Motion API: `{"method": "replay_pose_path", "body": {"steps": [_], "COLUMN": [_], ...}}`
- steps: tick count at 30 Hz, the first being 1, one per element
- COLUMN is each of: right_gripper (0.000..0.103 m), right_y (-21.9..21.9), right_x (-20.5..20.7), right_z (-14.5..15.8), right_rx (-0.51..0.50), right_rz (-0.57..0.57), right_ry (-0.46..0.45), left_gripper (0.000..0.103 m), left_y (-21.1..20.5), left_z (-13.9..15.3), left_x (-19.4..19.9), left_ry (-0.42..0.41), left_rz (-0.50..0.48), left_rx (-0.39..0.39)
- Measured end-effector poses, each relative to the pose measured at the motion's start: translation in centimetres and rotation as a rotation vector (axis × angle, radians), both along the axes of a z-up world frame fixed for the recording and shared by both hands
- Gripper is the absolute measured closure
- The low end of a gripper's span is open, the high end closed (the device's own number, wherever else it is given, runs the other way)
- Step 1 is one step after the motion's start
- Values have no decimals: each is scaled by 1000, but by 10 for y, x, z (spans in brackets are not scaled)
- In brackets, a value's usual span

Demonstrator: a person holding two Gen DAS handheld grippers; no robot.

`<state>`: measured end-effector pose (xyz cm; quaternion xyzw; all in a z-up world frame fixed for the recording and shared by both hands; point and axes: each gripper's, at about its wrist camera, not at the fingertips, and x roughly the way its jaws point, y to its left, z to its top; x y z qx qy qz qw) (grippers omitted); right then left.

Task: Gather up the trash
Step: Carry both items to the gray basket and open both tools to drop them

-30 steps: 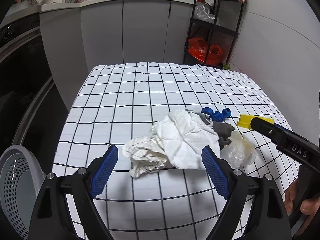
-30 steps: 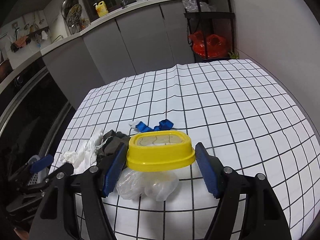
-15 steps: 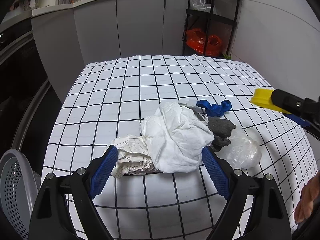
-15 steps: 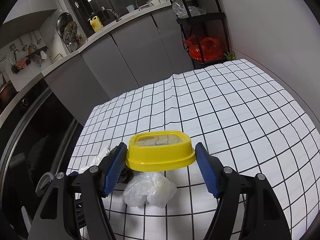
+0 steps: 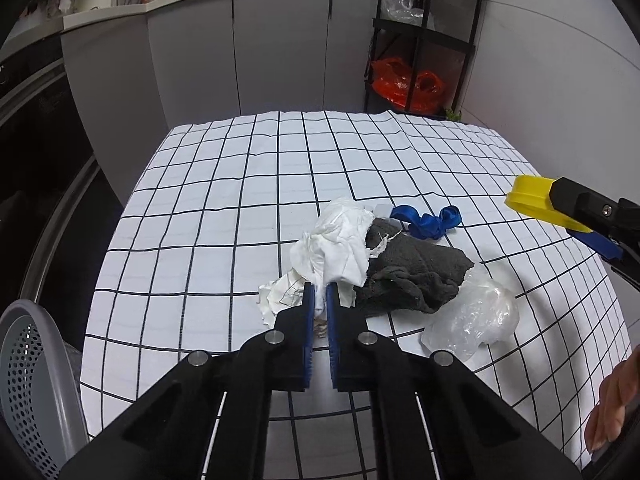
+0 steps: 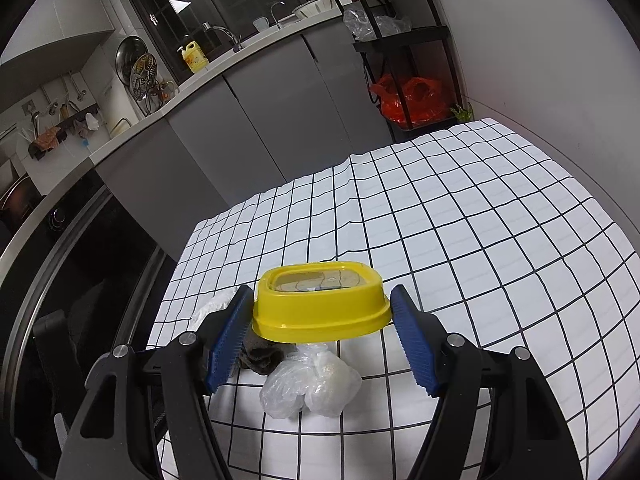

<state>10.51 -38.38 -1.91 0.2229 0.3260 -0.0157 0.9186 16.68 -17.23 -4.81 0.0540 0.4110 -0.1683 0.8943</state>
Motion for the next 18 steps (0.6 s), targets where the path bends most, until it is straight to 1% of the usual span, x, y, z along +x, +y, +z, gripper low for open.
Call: {"method": "replay_pose_path", "body": {"steps": [6,10,18], "right_gripper": [35,35,35], "right_y": [3,3,3], "right_x": [0,0,-2], "right_z": [2,3,6], "right_rx": [2,6,16], "right_rz": [6,7,11], "right_ry": [-5,-7,-18], "left_gripper": [98,98,98], "left_y": [12,17,27], "left_z": [20,33,51], "left_x": [-7,-12,-26], "left_ry": [-34,-38,-72], "left_rz": [-5,-18,-25], "left_rx": [-26,-55,-71]}}
